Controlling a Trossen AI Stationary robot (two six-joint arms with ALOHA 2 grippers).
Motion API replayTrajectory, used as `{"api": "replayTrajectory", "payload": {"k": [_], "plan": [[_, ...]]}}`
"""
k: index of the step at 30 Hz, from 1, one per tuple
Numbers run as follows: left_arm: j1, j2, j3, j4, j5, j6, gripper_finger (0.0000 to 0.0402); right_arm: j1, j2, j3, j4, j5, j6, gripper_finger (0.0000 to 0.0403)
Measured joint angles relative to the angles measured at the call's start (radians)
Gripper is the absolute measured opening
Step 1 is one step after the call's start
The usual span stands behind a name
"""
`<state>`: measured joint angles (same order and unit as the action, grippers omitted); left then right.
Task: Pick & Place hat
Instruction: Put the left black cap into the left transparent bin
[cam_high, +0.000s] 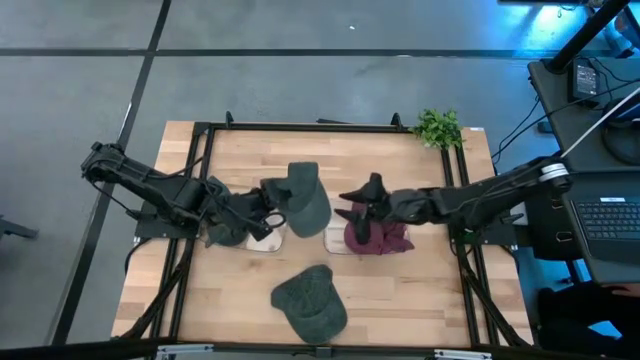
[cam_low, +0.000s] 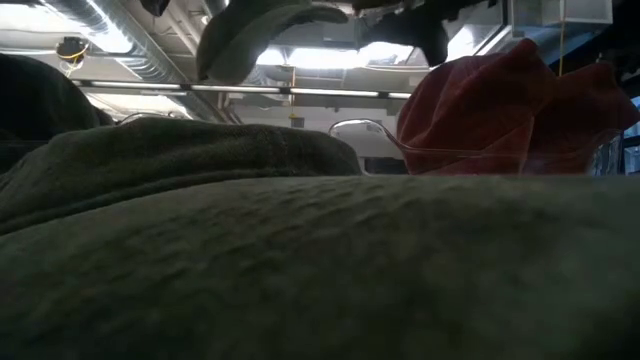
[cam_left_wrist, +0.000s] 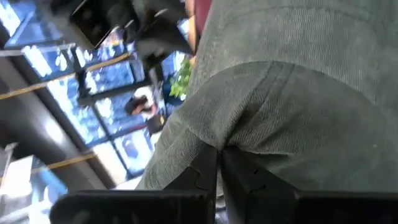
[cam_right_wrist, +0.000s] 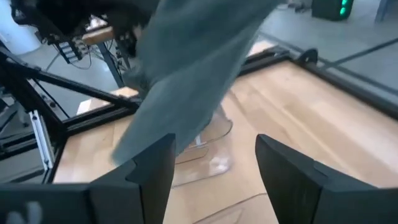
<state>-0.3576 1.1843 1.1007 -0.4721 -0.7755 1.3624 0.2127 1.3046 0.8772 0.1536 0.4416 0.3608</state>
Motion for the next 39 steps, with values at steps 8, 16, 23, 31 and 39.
{"api": "replayTrajectory", "payload": {"k": [8, 16, 23, 31, 39], "plan": [[-0.006, 0.0, 0.0, 0.031, -0.047, -0.011, 0.0004, -0.008, 0.083, 0.005, 0.066, -0.001, 0.107, 0.0221], [-0.018, -0.001, 0.0, 0.086, -0.075, -0.013, 0.0004, -0.063, 0.134, 0.005, 0.234, -0.178, 0.109, 0.022], [-0.029, -0.001, 0.0, 0.087, -0.097, -0.014, 0.0006, -0.071, 0.134, 0.005, 0.246, -0.211, 0.077, 0.0153], [-0.028, -0.001, 0.0, 0.086, -0.012, -0.014, 0.0037, -0.069, 0.133, 0.005, 0.247, -0.23, -0.018, 0.0017], [-0.029, -0.003, 0.0, 0.08, -0.011, -0.075, 0.0068, -0.07, 0.133, 0.005, 0.244, -0.235, -0.033, 0.0014]]}}
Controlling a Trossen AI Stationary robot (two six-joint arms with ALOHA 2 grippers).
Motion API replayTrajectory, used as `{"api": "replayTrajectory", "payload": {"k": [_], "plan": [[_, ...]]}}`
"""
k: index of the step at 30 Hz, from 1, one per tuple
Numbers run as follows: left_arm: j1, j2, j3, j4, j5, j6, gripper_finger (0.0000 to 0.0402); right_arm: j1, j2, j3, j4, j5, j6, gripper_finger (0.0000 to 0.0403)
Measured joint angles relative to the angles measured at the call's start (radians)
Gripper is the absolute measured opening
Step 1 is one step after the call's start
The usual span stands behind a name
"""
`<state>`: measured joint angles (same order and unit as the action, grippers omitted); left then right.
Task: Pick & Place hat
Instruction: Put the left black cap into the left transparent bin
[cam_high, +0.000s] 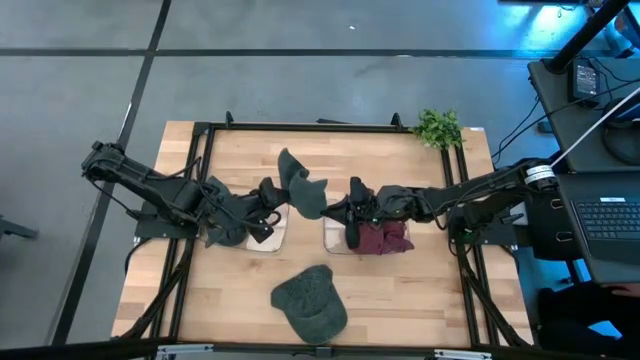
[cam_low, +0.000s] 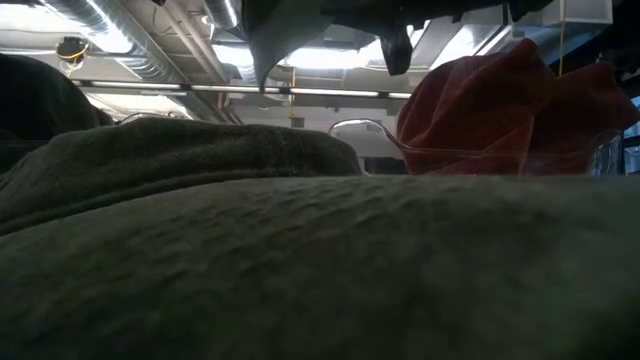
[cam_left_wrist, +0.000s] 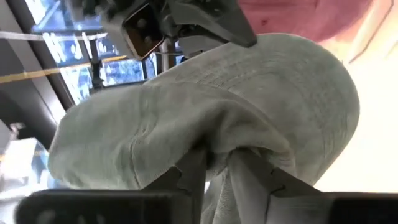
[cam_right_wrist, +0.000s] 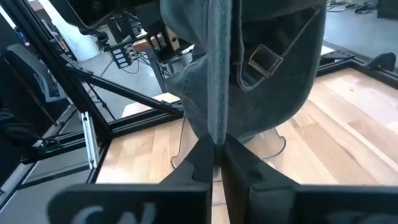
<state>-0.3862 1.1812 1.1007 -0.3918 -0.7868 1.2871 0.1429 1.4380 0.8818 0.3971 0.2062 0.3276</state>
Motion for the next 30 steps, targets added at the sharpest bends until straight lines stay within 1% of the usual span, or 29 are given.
{"api": "replayTrajectory", "payload": {"k": [2, 4, 5, 7, 10, 12, 14, 17, 21, 23, 24, 26, 30], "plan": [[0.0, -0.01, 0.0, -0.001, 0.0, -0.054, 0.0086, 0.0, -0.004, 0.0, -0.013, 0.0, 0.0, 0.0014], [-0.001, -0.028, 0.0, -0.003, 0.0, -0.103, 0.0107, -0.001, -0.016, 0.0, -0.059, 0.0, -0.003, 0.0014], [-0.004, -0.04, 0.0, -0.004, 0.0, -0.138, 0.0118, -0.001, -0.027, 0.0, -0.092, 0.001, -0.029, 0.0014], [-0.008, -0.067, 0.0, 0.0, 0.007, -0.247, 0.0135, 0.0, -0.05, 0.0, -0.189, 0.004, -0.106, 0.0014], [-0.003, -0.111, 0.0, 0.002, 0.073, -0.449, 0.0151, 0.021, -0.092, 0.0, -0.313, -0.032, -0.301, 0.0014], [0.012, -0.137, 0.0, -0.012, 0.143, -0.569, 0.0155, 0.037, -0.123, 0.0, -0.364, -0.087, -0.382, 0.0014], [0.038, -0.16, 0.0, -0.041, 0.214, -0.634, 0.0156, 0.044, -0.151, 0.0, -0.395, -0.13, -0.396, 0.0014], [0.078, -0.18, 0.0, -0.101, 0.341, -0.726, 0.0155, 0.047, -0.19, 0.0, -0.417, -0.137, -0.387, 0.0014], [0.141, -0.184, 0.0, -0.108, 0.62, -0.874, 0.0153, 0.05, -0.21, 0.0, -0.424, -0.128, -0.381, 0.0014], [0.159, -0.183, 0.0, -0.109, 0.722, -0.9, 0.0154, 0.05, -0.211, 0.0, -0.427, -0.128, -0.385, 0.0014], [0.165, -0.183, 0.0, -0.109, 0.744, -0.906, 0.0155, 0.05, -0.21, 0.0, -0.427, -0.128, -0.383, 0.0014], [0.174, -0.183, 0.0, -0.108, 0.747, -0.908, 0.0154, 0.049, -0.205, 0.0, -0.426, -0.128, -0.365, 0.0014], [0.177, -0.191, 0.0, -0.103, 0.672, -0.887, 0.0151, 0.05, -0.194, 0.0, -0.441, -0.128, -0.332, 0.0014]]}}
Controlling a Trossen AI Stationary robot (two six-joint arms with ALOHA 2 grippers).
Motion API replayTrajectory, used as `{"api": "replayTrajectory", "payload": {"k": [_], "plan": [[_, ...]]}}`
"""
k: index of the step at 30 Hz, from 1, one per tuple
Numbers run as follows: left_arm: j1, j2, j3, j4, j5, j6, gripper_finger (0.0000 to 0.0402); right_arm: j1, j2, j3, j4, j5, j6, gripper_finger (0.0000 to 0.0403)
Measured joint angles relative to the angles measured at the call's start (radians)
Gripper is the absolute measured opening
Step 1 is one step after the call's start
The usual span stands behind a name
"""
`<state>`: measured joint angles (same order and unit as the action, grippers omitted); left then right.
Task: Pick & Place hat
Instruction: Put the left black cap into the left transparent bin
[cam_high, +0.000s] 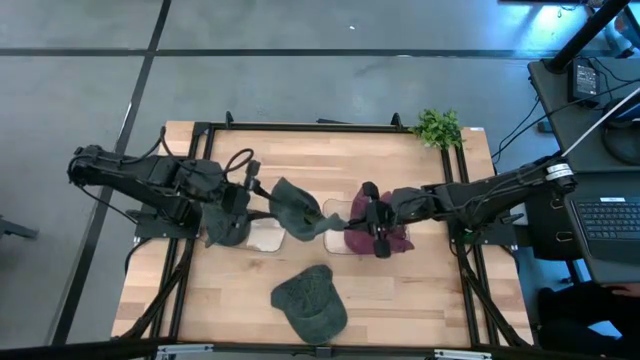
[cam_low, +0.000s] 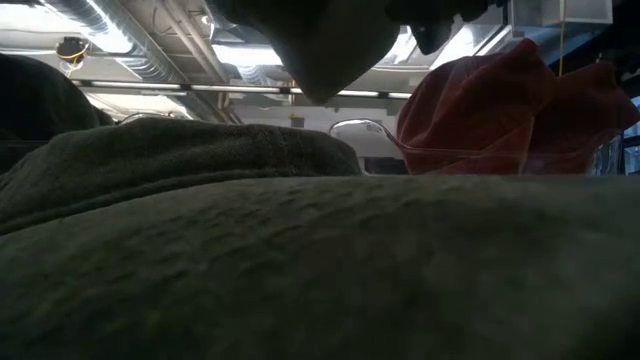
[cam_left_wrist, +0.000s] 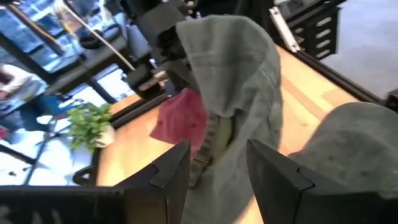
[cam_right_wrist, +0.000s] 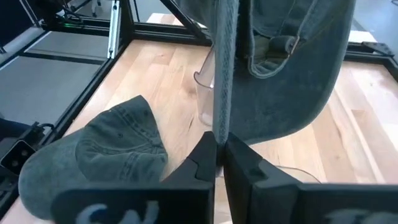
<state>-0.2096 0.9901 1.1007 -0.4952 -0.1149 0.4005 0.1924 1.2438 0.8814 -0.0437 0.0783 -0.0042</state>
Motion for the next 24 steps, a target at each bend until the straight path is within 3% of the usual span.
{"api": "replayTrajectory", "payload": {"k": [11, 24], "plan": [[0.003, -0.01, 0.0, 0.023, -0.017, 0.004, 0.0154, -0.001, 0.0, 0.0, -0.001, 0.027, 0.0, 0.0014], [0.003, 0.024, 0.0, 0.025, 0.049, -0.025, 0.0155, -0.022, 0.0, 0.0, 0.035, 0.061, -0.004, 0.0014]]}}
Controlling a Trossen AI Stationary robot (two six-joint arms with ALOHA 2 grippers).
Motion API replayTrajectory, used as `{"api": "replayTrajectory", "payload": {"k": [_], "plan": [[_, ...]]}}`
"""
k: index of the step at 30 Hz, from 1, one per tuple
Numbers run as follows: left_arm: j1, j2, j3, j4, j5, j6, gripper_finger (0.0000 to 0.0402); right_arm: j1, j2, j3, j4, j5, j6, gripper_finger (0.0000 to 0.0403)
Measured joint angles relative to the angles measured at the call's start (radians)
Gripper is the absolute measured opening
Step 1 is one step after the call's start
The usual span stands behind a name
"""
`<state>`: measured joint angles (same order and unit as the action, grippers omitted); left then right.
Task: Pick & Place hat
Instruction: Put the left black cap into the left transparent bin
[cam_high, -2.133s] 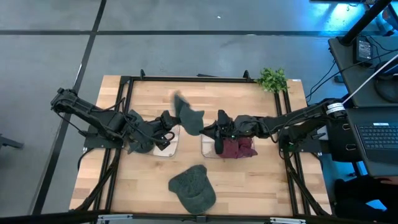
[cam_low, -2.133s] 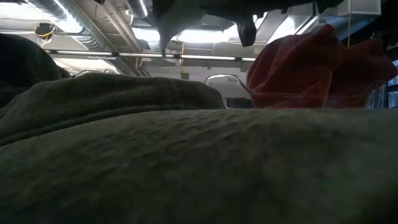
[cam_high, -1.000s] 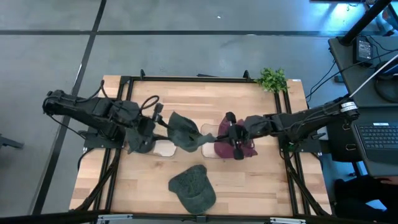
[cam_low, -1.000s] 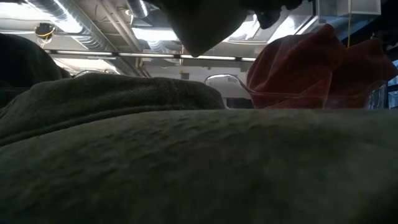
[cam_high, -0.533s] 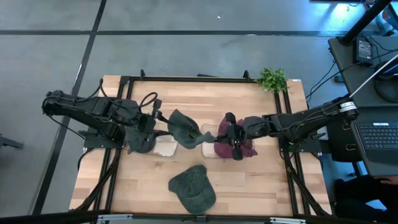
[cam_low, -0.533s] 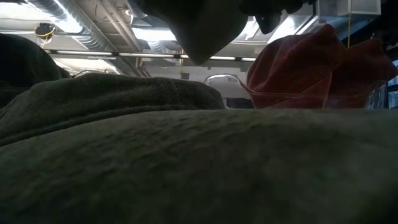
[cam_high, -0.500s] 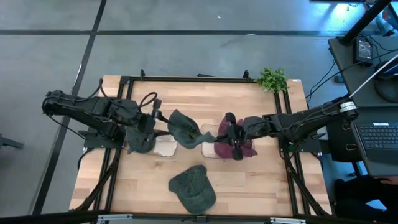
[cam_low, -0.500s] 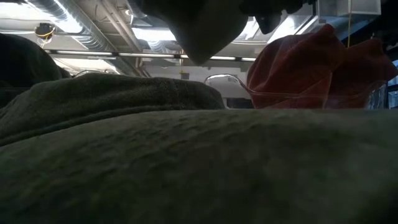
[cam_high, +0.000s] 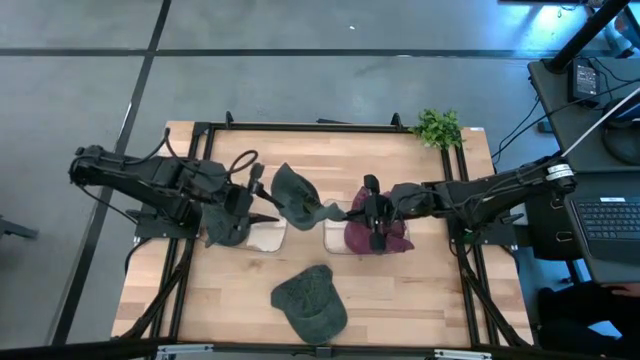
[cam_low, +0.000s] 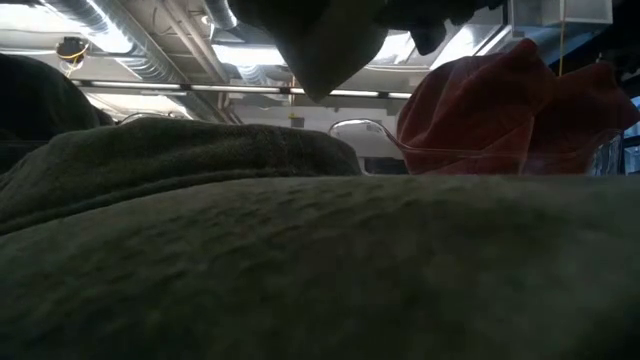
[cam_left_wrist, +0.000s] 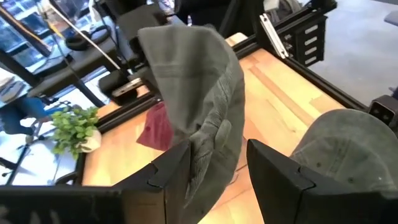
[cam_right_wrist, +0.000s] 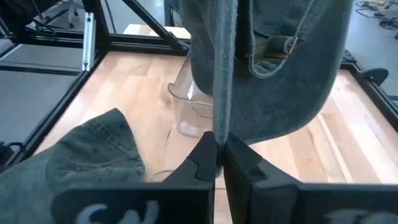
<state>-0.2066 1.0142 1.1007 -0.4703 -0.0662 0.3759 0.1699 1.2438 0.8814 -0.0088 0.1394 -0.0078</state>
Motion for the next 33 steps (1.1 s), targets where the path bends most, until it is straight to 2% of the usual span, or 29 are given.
{"api": "replayTrajectory", "payload": {"k": [9, 14, 19, 24, 28, 33], "plan": [[0.0, 0.049, 0.0, 0.032, 0.0, 0.008, 0.0153, -0.004, 0.0, 0.0, 0.003, -0.001, 0.004, 0.0014], [-0.001, 0.051, 0.0, 0.044, -0.095, 0.053, 0.0154, -0.003, 0.0, 0.0, -0.025, -0.001, 0.024, 0.0014], [-0.001, 0.052, 0.0, 0.054, -0.062, 0.039, 0.0151, -0.003, 0.0, 0.0, -0.033, 0.0, 0.028, 0.0013], [-0.001, 0.056, 0.0, 0.052, -0.076, 0.042, 0.0153, -0.003, 0.0, 0.0, -0.027, -0.001, 0.023, 0.0013], [-0.001, 0.056, 0.0, 0.05, -0.072, 0.097, 0.0153, -0.003, 0.0, 0.0, -0.027, -0.001, 0.024, 0.0013], [-0.001, 0.056, 0.0, 0.049, -0.069, 0.102, 0.0119, -0.003, 0.0, 0.0, -0.027, -0.001, 0.028, 0.0013]]}}
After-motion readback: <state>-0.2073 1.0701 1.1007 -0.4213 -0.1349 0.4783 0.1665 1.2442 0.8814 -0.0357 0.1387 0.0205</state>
